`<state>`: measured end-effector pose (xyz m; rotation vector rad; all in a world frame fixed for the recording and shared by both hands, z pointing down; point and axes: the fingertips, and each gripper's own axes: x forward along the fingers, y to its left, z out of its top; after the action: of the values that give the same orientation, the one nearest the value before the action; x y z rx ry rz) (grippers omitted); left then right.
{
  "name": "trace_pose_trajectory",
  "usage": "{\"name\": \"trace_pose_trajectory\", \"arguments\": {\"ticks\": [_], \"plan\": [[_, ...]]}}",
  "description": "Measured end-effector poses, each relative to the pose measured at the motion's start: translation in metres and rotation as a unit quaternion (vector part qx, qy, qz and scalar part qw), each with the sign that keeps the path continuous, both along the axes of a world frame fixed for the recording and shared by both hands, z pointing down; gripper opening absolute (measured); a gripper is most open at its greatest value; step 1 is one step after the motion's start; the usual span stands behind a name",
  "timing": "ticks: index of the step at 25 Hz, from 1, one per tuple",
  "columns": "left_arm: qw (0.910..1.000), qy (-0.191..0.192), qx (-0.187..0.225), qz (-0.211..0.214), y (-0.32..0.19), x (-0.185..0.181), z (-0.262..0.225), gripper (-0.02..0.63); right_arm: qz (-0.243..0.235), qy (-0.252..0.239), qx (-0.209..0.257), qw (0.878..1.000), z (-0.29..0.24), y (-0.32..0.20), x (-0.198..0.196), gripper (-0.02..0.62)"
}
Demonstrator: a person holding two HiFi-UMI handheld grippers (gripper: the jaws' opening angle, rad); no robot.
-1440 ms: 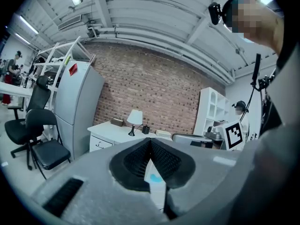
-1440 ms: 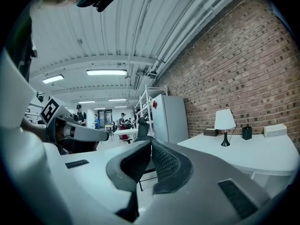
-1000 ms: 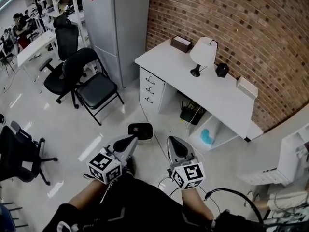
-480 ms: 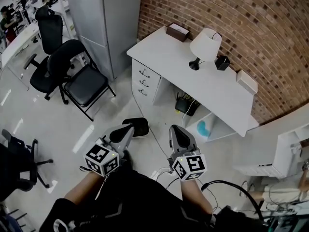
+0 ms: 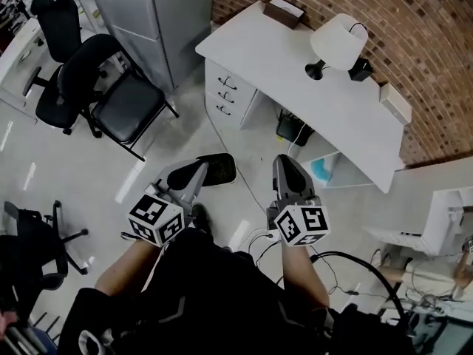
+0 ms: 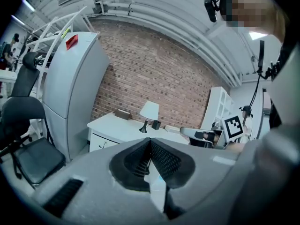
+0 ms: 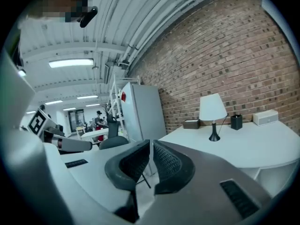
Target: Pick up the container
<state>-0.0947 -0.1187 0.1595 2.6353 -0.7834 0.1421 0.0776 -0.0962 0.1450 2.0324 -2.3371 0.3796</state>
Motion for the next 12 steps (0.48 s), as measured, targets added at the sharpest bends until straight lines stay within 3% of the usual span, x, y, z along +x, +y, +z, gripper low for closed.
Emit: {"name": "trace_pose_trajectory", "arguments": {"ticks": [3, 8, 12], "plan": [[0.9999, -0.005, -0.012, 0.004, -0.027, 0.004, 0.016, 0.005, 0.020, -0.002, -0.017, 1.000, 0.015, -0.023, 0.010, 0.011], [0.9989, -0.021, -0.041, 0.013, -0.049, 0.023, 0.058, 0.005, -0.016, -0.008, -0.035, 0.999, 0.050, -0.043, 0.016, 0.011], [0.9948, -0.065, -0.076, 0.019, -0.049, 0.042, 0.114, 0.005, -0.012, -0.042, -0.051, 0.998, 0.095, -0.058, 0.039, 0.012]]}}
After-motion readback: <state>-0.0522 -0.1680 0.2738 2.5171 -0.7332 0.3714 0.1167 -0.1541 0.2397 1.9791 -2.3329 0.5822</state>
